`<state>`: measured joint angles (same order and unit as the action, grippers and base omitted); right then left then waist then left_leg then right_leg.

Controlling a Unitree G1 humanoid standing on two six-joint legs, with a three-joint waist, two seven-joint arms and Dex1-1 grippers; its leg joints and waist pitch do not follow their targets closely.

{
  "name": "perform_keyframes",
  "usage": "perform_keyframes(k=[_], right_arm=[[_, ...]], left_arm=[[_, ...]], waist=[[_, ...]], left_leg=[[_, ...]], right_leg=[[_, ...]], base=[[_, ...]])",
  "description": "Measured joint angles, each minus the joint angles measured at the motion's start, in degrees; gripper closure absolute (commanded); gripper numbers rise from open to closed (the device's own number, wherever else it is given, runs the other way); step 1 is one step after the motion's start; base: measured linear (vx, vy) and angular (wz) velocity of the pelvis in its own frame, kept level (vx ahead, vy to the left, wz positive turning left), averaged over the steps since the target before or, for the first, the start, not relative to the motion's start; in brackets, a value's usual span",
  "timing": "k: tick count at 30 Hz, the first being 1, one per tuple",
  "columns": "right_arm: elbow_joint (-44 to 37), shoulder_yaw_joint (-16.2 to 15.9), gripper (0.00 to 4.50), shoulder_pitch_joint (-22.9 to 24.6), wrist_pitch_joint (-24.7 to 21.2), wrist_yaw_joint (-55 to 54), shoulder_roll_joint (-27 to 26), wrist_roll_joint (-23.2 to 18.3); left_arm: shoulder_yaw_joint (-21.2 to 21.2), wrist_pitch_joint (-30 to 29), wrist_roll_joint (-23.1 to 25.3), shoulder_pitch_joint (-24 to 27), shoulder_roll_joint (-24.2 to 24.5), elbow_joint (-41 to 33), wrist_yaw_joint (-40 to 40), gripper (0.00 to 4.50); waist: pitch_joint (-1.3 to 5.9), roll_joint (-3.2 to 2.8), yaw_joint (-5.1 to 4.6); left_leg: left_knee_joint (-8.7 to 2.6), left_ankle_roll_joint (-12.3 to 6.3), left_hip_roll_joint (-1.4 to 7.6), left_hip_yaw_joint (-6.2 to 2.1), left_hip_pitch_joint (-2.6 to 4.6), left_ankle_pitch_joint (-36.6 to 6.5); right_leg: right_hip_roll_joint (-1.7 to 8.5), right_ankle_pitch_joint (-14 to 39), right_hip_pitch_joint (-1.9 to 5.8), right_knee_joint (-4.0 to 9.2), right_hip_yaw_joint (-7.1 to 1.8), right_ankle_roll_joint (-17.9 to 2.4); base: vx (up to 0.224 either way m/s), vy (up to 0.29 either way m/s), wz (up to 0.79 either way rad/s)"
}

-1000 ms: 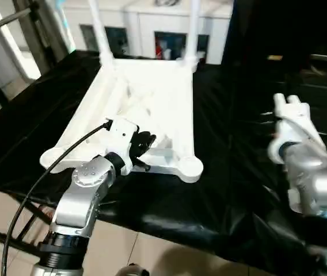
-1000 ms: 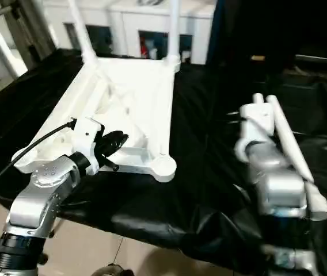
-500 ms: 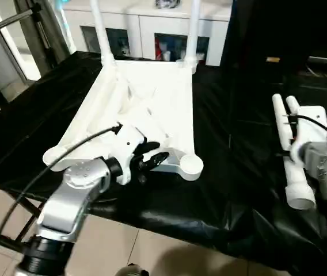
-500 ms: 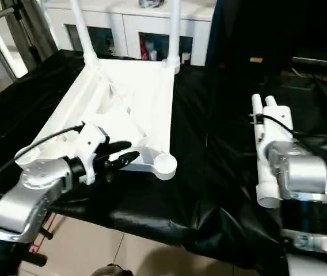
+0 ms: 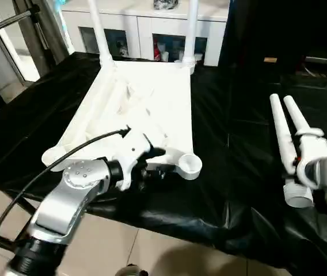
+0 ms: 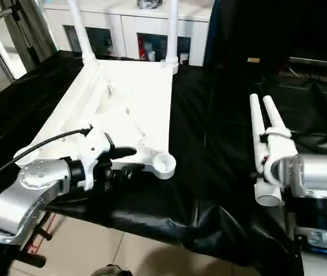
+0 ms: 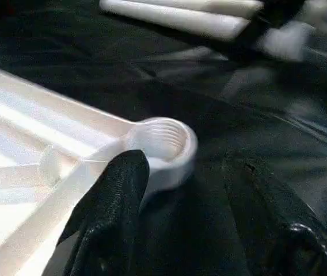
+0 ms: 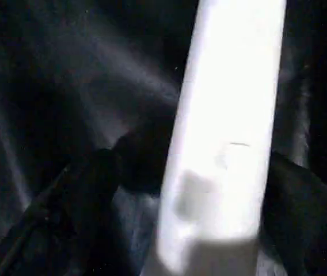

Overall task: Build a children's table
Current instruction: Pick table leg

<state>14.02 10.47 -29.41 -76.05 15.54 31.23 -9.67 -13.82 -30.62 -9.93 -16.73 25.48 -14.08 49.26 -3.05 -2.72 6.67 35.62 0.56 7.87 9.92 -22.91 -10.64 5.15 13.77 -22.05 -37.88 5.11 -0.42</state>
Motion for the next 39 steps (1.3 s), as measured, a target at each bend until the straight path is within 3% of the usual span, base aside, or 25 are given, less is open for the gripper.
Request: perform_keyframes(k=[4,6,9,11,15,18,21,23,29,31,33,36,39], right_arm=[[0.43,-0.85,0.95,-0.01,-0.02,0.34,0.55,0.02],[0.69,-1.10,1.27,-0.02,0.02,0.87,0.76,0.04],[0.74,-1.40,1.39,-0.02,0.05,1.20,0.93,0.06],[0.86,-1.40,1.63,-0.01,0.11,1.25,1.01,0.07],[1.31,-1.40,1.87,-0.03,0.44,1.29,1.25,0.07],[1.40,-1.11,2.17,-0.04,0.59,1.25,1.28,0.07],[1.44,-0.71,2.23,-0.04,0.58,1.24,1.27,0.03],[1.43,-0.18,2.48,-0.04,0.57,1.22,1.21,-0.03],[-0.09,3.44,2.59,-0.81,0.79,1.31,1.00,-1.74],[-2.19,7.67,2.59,-1.26,3.58,1.86,-1.17,-3.66],[-5.81,12.38,2.60,-1.99,8.85,3.83,-6.09,-8.19],[-10.44,12.78,2.61,-1.97,14.83,9.05,-10.16,-13.85],[-16.30,11.47,2.61,-0.13,17.85,14.74,-14.13,-19.05]], left_arm=[[-0.40,-0.48,-0.36,0.00,1.24,-1.93,1.70,2.00],[-0.50,-1.08,-0.87,-0.02,1.45,-2.61,1.81,1.65],[-0.50,-2.17,-1.86,-0.04,1.44,-2.64,1.87,1.62],[-0.50,-2.21,-2.02,-0.30,1.44,-2.64,1.80,1.31],[-0.50,-2.18,-2.17,-1.58,1.44,-2.64,1.73,1.21],[-0.36,-2.13,-2.31,-1.67,0.76,-2.57,0.95,0.86],[0.01,-1.94,-2.39,-2.27,0.38,-2.13,-0.03,0.85],[0.61,-1.60,-2.45,-3.34,-0.68,-0.58,-1.15,0.51],[6.02,-1.53,-5.46,-8.15,-7.92,3.98,-6.35,0.05],[7.32,-1.79,-7.02,-10.75,-11.61,6.54,-8.23,0.00],[9.37,-2.87,-9.65,-14.88,-17.43,10.87,-11.17,0.00],[9.96,-4.63,-12.66,-20.21,-23.05,16.07,-13.53,0.00],[13.86,-6.48,-15.63,-25.64,-27.34,23.90,-15.88,0.00]], waist=[[0.03,0.06,0.00],[0.05,0.10,0.02],[0.05,0.12,0.00],[0.05,0.13,-0.01],[0.06,0.14,0.00],[0.05,0.14,-0.01],[0.05,0.13,0.00],[0.05,0.12,0.00],[0.04,0.14,0.25],[0.03,0.16,0.23],[0.01,0.18,0.20],[0.01,0.19,0.71],[0.01,0.19,1.38]], left_leg=[[0.01,-0.01,0.00,0.04,0.00,0.01],[0.01,0.00,0.00,0.05,0.01,0.01],[0.01,0.00,0.01,0.05,0.01,0.01],[0.01,0.00,0.01,0.05,0.01,0.01],[0.01,0.00,0.01,0.05,0.02,0.01],[0.01,0.00,0.01,0.05,0.02,0.01],[0.01,0.00,0.01,0.05,0.02,0.01],[0.01,0.00,0.01,0.06,0.02,0.01],[0.04,-0.03,0.01,0.08,-0.02,0.03],[0.04,-0.05,0.02,0.10,-0.03,0.04],[0.07,-0.07,0.04,0.13,-0.03,0.05],[0.07,-0.33,0.06,0.13,-0.06,0.19],[0.06,-0.37,0.12,0.13,-0.16,0.20]], right_leg=[[0.02,0.00,0.01,0.00,0.00,0.00],[0.02,0.00,0.03,0.00,0.00,0.00],[0.02,0.00,0.03,0.00,0.00,-0.01],[0.02,0.00,0.03,0.00,0.00,-0.01],[0.02,-0.01,0.04,0.00,0.00,-0.01],[0.02,-0.01,0.05,0.00,0.00,-0.01],[0.02,-0.01,0.04,0.00,0.00,-0.01],[0.02,-0.01,0.04,-0.01,0.00,-0.01],[0.03,-0.01,0.04,-0.01,0.00,-0.02],[0.03,-0.01,0.02,-0.01,0.00,-0.01],[0.04,-0.04,-0.01,-0.03,0.00,-0.04],[0.04,-0.04,-0.01,-0.01,0.04,-0.04],[0.03,-0.04,-0.04,0.06,0.16,-0.04]], base=[[0.000,0.000,0.00],[0.000,0.000,0.00],[0.000,0.000,0.00],[0.000,0.000,0.00],[0.000,0.000,0.00],[0.000,0.000,0.00],[0.000,0.000,0.00],[0.000,0.000,0.00],[0.000,0.000,0.00],[0.000,0.000,0.00],[0.000,0.000,0.00],[0.000,0.000,0.00],[0.000,0.000,0.00]])
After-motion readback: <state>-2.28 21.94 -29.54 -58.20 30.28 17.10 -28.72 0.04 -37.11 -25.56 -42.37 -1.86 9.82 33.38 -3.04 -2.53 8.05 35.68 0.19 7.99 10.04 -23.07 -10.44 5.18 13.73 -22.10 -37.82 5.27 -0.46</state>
